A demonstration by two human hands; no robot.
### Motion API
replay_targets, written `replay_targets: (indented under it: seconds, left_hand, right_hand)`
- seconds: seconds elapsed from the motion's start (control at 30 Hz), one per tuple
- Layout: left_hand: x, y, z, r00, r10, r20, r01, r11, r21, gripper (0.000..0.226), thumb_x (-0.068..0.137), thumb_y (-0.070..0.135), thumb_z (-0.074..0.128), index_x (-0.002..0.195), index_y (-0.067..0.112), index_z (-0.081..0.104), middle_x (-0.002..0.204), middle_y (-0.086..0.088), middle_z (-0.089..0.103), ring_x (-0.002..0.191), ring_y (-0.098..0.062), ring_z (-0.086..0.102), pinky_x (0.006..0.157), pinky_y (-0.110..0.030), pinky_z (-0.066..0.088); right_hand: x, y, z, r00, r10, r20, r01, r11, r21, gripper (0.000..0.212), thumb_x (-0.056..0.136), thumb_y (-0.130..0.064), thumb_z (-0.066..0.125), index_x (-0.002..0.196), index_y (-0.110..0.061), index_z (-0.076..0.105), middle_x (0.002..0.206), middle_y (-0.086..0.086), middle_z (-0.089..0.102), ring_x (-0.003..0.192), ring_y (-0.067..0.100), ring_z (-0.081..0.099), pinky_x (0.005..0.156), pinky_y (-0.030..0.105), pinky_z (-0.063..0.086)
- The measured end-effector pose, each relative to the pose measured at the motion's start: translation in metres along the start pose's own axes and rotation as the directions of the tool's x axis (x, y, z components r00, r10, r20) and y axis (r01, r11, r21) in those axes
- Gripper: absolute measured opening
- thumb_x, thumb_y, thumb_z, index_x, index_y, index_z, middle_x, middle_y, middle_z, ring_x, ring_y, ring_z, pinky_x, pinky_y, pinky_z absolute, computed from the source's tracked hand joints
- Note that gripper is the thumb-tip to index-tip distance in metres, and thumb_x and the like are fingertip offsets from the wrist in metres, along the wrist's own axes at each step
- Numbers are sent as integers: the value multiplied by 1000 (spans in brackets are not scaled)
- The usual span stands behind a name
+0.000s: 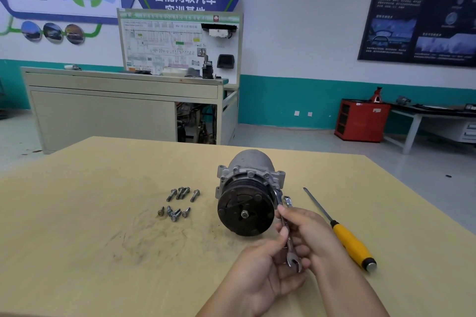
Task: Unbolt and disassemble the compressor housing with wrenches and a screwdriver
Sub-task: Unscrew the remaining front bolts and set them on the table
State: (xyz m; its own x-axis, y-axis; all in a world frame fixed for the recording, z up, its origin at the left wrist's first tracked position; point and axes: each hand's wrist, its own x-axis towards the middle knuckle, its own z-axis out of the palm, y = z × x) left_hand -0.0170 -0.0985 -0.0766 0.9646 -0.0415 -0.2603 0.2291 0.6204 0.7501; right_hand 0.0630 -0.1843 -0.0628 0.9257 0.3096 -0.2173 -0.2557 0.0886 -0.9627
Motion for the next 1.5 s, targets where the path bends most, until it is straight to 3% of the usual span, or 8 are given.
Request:
replay_targets:
  seconds: [0.17, 0.3, 0.47, 0.53, 0.7, 0.93, 1.33, 1.5]
  left_hand:
    - [-2, 2, 7, 998, 55, -31, -54, 998, 29, 33, 91, 18, 54, 68, 6, 74, 69, -11, 71, 56, -18, 67, 54, -25, 54]
    - [-3, 1, 12, 998, 26, -59, -26, 1000, 2, 22, 94, 14, 52, 84, -1, 65, 68, -13, 69, 54, -21, 68, 51, -27, 54]
    - [-5, 6, 19, 998, -7, -67, -3, 989, -147, 25, 97, 11, 46, 81, 1, 64, 61, -9, 67, 49, -17, 66, 47, -26, 54]
    - [-6, 9, 20, 997, -31, -68, 16, 976, -215, 25, 96, 11, 47, 80, 3, 64, 60, -7, 66, 48, -16, 65, 48, -27, 55]
    - [-8, 6, 17, 996, -60, -63, 44, 972, -231, 30, 96, 14, 48, 75, 4, 66, 60, -7, 66, 47, -17, 64, 48, -27, 56]
    - [-9, -8, 16, 995, -38, -92, 31, 997, -71, 28, 99, 16, 44, 85, 3, 65, 68, -10, 71, 49, -15, 65, 47, -23, 53]
    - [-8, -5, 24, 998, -59, -38, 52, 986, -161, 28, 98, 13, 44, 83, 2, 65, 71, -13, 72, 51, -17, 67, 50, -24, 55]
    - [-6, -5, 26, 998, -62, -29, 57, 986, -159, 26, 99, 13, 43, 88, 2, 64, 71, -12, 72, 52, -16, 67, 50, -25, 55]
  right_hand:
    - [3, -1, -1, 998, -44, -44, 40, 995, -94, 22, 87, -16, 64, 70, -2, 66, 54, 9, 62, 27, 10, 40, 29, 13, 29]
    - [3, -1, -3, 979, 115, 168, -146, 971, 187, 36, 93, -20, 51, 74, -1, 75, 63, 9, 68, 52, 15, 66, 41, 20, 49]
    - [6, -1, -8, 942, 111, 316, -222, 914, 340, 31, 82, -17, 51, 85, 1, 76, 68, 8, 69, 60, 17, 68, 53, 23, 56]
    - [7, -2, -6, 945, 103, 311, -217, 908, 358, 28, 77, -17, 55, 82, 0, 77, 65, 6, 66, 60, 17, 67, 54, 22, 56]
    - [5, 1, -1, 961, 97, 258, -189, 914, 359, 37, 90, -17, 50, 66, -3, 75, 54, 4, 58, 53, 16, 63, 47, 20, 52]
    - [-8, 8, -3, 982, 84, 169, -129, 951, 280, 31, 96, -16, 45, 90, 7, 65, 51, 7, 51, 49, 17, 57, 44, 24, 47]
    - [-4, -2, -7, 975, 136, 176, -179, 950, 257, 32, 98, -17, 43, 87, 7, 63, 46, 5, 49, 46, 15, 55, 42, 20, 46]
    - [-2, -3, -7, 973, 141, 186, -184, 953, 240, 33, 98, -19, 42, 89, 5, 62, 46, 3, 49, 48, 14, 54, 53, 23, 41]
